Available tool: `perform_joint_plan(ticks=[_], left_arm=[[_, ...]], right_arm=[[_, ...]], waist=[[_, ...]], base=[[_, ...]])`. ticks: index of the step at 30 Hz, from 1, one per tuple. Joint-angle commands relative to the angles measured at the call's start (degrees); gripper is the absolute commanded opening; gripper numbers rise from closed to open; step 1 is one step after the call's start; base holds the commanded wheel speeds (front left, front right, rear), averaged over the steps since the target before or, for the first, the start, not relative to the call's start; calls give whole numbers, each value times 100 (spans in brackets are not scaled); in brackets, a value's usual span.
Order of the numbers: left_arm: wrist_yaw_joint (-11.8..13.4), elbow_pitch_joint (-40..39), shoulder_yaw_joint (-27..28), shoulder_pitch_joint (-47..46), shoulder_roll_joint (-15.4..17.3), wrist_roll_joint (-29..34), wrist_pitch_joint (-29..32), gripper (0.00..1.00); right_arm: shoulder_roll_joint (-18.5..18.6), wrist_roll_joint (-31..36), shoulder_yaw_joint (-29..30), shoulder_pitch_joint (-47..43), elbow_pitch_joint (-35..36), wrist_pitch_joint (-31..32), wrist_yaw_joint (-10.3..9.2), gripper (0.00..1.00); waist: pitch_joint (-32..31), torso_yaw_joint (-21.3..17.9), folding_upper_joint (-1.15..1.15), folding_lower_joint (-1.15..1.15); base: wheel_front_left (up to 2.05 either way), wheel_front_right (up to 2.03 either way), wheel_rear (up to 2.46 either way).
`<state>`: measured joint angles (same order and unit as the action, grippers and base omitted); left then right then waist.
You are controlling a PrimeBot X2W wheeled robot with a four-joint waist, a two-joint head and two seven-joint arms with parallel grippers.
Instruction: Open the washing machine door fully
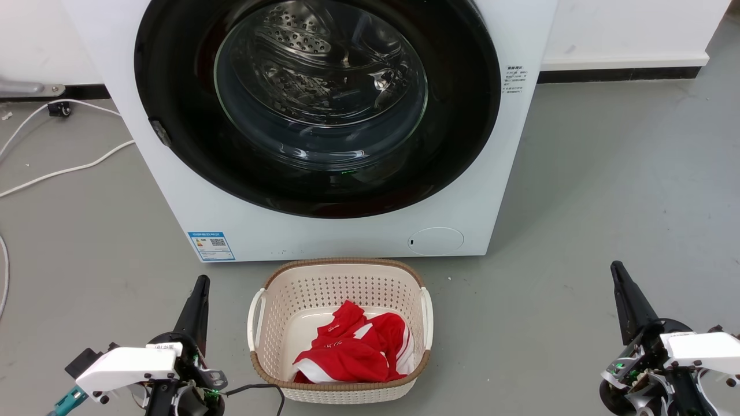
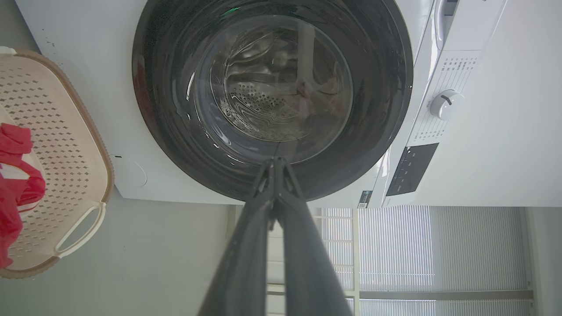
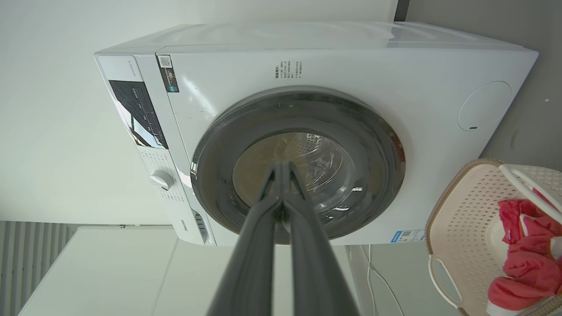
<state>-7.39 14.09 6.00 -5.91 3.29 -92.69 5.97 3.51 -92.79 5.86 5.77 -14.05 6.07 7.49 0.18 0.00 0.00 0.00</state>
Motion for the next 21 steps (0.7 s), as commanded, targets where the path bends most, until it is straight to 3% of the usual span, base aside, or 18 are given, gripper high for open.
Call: perform_joint_plan(ticks=[1,19,20,21], left_arm=[[-19,4,17,-44,-1,18,34,0],[-19,4,30,-45,-11,23,39,0],[0,0,11,-2,-8,16,16,100],[1,43,7,18,-14,16,14,100]], right_arm=[[-18,12,7,75,-10,2,0,0],[-31,30,24,74,-11,21,0,0],[-10,8,17,5,0,3,0,100],[-11,7,14,-21,-34,2,0,100]], waist=[[0,0,0,0],[0,0,0,0],[0,0,0,0],[0,0,0,0]], base=[[0,0,0],[0,0,0],[0,0,0],[0,0,0]])
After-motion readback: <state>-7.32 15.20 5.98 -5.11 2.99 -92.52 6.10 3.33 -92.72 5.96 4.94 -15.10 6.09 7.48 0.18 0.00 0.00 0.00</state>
